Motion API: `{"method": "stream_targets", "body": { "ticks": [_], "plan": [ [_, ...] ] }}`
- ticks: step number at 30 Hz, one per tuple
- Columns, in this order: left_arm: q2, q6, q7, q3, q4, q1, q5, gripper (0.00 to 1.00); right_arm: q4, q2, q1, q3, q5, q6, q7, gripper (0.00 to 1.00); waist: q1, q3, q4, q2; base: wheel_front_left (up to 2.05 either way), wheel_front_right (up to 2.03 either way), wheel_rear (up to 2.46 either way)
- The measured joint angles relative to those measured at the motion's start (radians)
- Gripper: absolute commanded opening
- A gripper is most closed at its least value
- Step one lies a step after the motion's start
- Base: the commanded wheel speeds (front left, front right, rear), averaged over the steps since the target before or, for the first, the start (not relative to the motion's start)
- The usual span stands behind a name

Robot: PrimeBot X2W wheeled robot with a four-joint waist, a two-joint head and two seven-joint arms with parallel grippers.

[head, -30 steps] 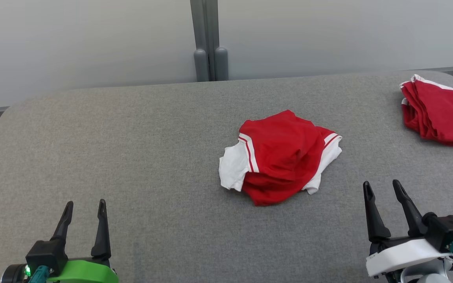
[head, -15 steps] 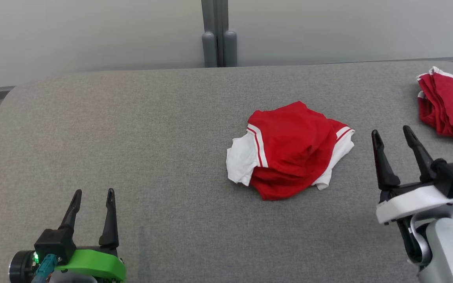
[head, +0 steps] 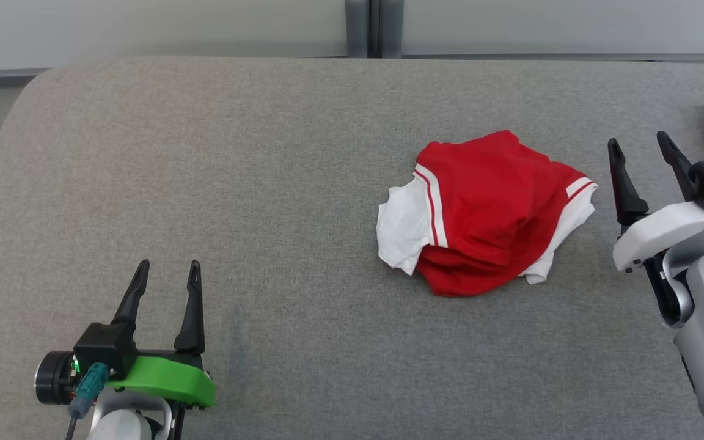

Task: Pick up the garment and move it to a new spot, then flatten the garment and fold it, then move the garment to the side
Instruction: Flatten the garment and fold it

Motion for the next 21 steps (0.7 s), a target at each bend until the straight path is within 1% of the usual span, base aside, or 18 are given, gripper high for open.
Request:
{"method": "stream_targets", "body": {
  "ticks": [4,13,14,21],
  "plan": [
    [-0.005,0.0,0.0,-0.011,0.004,-0.022,-0.001,1.0,0.12,-0.018,-0.059,0.016,0.007,0.0,0.004,1.0,0.0,0.033,0.022,0.0,0.0,0.0,0.0],
    [-0.009,0.0,0.0,-0.024,0.011,-0.057,-0.007,1.0,0.347,-0.016,-0.142,0.057,0.045,0.0,0.012,1.0,0.0,0.09,0.062,0.0,0.0,0.0,0.0],
    [-0.009,0.0,0.0,-0.023,0.012,-0.064,-0.007,1.0,0.387,-0.01,-0.151,0.065,0.055,0.0,0.012,1.0,0.0,0.097,0.07,0.0,0.0,0.0,0.0],
    [-0.011,0.0,0.0,-0.023,0.017,-0.067,-0.009,1.0,0.487,0.0,-0.175,0.094,0.099,0.0,0.009,1.0,0.0,0.11,0.09,0.0,0.0,0.0,0.0]
  ]
}}
